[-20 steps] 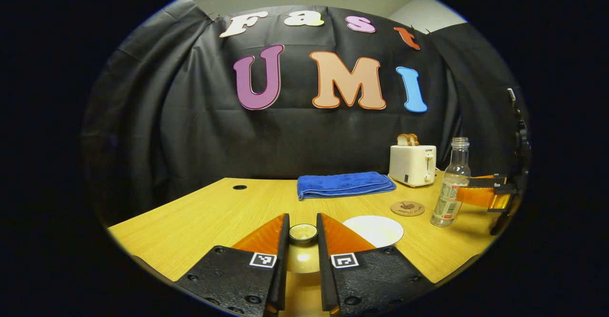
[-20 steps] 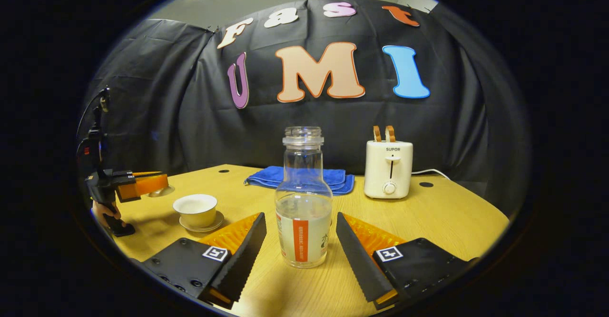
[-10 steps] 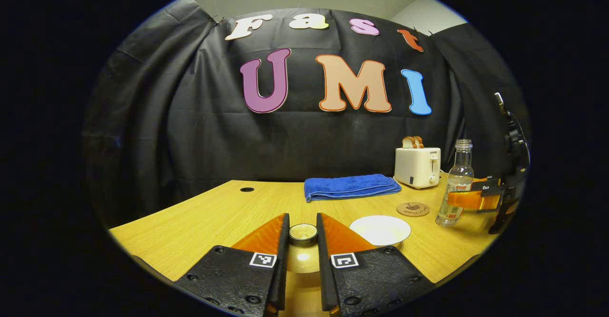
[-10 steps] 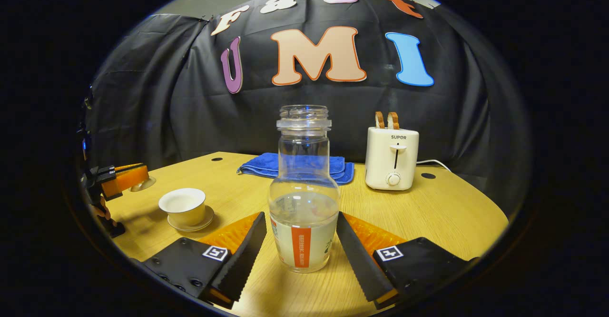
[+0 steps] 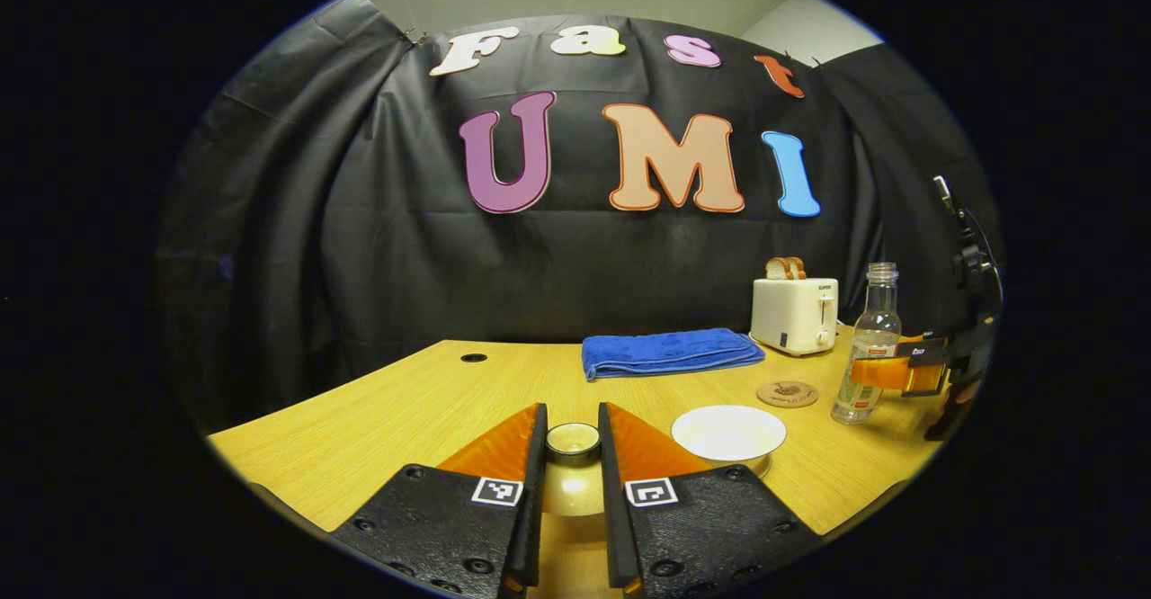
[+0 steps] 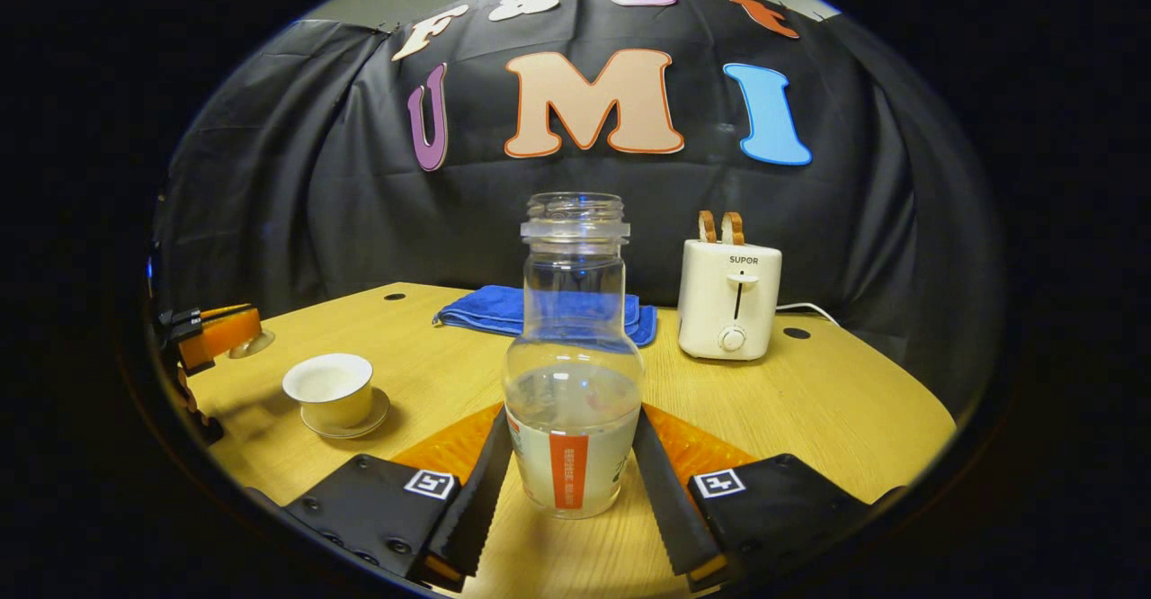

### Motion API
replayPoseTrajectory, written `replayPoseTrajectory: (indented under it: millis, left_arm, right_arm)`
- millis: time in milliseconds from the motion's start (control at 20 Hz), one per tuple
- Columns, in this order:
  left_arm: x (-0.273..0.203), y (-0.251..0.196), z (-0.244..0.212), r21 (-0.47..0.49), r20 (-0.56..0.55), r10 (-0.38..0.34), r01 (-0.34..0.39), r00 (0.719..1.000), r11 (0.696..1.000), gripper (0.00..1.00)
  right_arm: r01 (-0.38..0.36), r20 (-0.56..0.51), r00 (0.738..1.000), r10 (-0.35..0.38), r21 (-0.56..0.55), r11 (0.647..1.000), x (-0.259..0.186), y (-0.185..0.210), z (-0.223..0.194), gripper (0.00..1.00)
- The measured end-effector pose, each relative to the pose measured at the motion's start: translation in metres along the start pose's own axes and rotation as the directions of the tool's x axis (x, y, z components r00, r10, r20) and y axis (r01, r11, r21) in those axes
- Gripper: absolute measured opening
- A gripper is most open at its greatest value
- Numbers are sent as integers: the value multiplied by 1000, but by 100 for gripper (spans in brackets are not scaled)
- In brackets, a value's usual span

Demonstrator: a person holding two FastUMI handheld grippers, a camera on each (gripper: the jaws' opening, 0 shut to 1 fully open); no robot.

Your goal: Open the teacup lid with one hand, grasp the water bottle and pour water into the teacup with the other hand; after pouring, place the water bottle on the coaster and then close the teacup lid.

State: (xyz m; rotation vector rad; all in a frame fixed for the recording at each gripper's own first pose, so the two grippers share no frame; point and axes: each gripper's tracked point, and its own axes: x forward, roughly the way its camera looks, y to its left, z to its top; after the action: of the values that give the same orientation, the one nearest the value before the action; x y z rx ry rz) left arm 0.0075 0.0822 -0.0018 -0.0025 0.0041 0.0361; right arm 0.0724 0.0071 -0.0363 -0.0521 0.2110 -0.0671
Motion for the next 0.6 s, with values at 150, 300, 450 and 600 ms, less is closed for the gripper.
replayPoseTrajectory:
  millis: [150,300,450,600]
  left_arm:
    - [0,13,0,0,-1,30,-30,1000,1000,27]
    - [-1,16,1,1,1,37,-37,999,999,27]
    - [-1,16,0,1,-1,35,-35,999,999,27]
    - [0,16,0,1,-2,35,-35,999,999,27]
  right_arm:
    - [10,-2,1000,-10,-35,999,0,4,0,80]
    - [28,0,1000,-28,-137,990,-2,8,3,80]
    - [50,11,999,-49,-282,958,-5,15,4,80]
    - [64,12,998,-65,-423,904,-3,21,5,80]
